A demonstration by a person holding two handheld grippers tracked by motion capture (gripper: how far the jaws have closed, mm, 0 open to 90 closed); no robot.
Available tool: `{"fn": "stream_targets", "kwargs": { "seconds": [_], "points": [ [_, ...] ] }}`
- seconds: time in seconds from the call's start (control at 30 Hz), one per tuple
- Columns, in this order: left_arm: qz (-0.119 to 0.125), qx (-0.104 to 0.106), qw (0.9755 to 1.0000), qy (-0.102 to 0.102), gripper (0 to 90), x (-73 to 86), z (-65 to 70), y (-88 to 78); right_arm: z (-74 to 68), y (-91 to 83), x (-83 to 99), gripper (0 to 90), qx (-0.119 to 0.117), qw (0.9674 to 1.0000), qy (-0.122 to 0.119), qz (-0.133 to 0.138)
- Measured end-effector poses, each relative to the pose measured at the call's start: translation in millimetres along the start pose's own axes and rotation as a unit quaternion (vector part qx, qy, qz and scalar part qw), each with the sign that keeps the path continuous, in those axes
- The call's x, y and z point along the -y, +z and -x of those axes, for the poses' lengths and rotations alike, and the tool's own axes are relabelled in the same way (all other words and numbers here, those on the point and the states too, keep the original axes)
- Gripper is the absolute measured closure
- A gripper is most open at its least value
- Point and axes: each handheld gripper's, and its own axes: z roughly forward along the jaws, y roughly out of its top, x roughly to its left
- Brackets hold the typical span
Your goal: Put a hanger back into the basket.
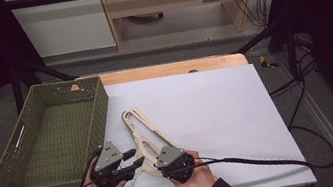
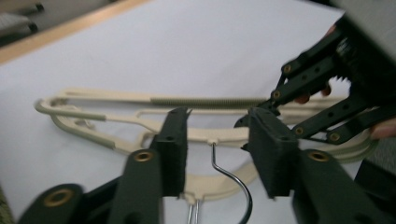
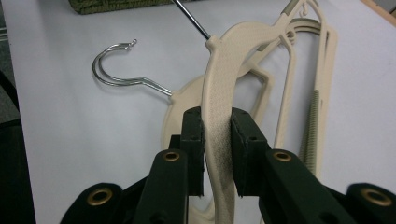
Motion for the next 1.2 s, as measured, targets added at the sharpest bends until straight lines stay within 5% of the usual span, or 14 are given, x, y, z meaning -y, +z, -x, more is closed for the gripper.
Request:
{"fn": "stream_targets", "kwargs": {
  "seconds": [0.23,0.37,0.47,0.6,0.87,1.03,1.2],
  "points": [
    [0.083,-0.016,0.9963,-0.015,28.0,-6.9,-10.8,-32.9,7.3,-13.9,-3.9,79.4,0.017,0.9998,0.001,0.005],
    [0.103,-0.019,0.9942,-0.022,14.5,-6.9,-14.2,-40.2,17.4,-26.8,-4.7,81.6,0.032,0.9994,0.01,0.01],
    [0.108,-0.021,0.9934,-0.03,11.0,-5.2,-16.9,-40.5,23.4,-33.6,-4.1,83.0,0.044,0.9988,0.018,0.012],
    [0.085,-0.018,0.9957,-0.034,8.0,-1.2,-18.9,-29.8,41.4,-49.9,0.4,86.6,0.076,0.9964,0.034,0.017],
    [0.065,-0.017,0.9971,-0.036,6.7,2.9,-21.0,-20.4,65.6,-69.0,9.5,86.7,0.073,0.9947,0.068,0.026],
    [0.063,-0.009,0.9977,-0.023,7.2,0.7,-15.3,-19.0,69.5,-88.5,7.5,86.8,-0.01,0.995,0.077,0.063],
    [0.051,0.003,0.9986,-0.01,10.0,0.2,-10.6,-14.1,64.1,-89.0,6.0,86.8,-0.081,0.9905,0.076,0.081]
  ]
}}
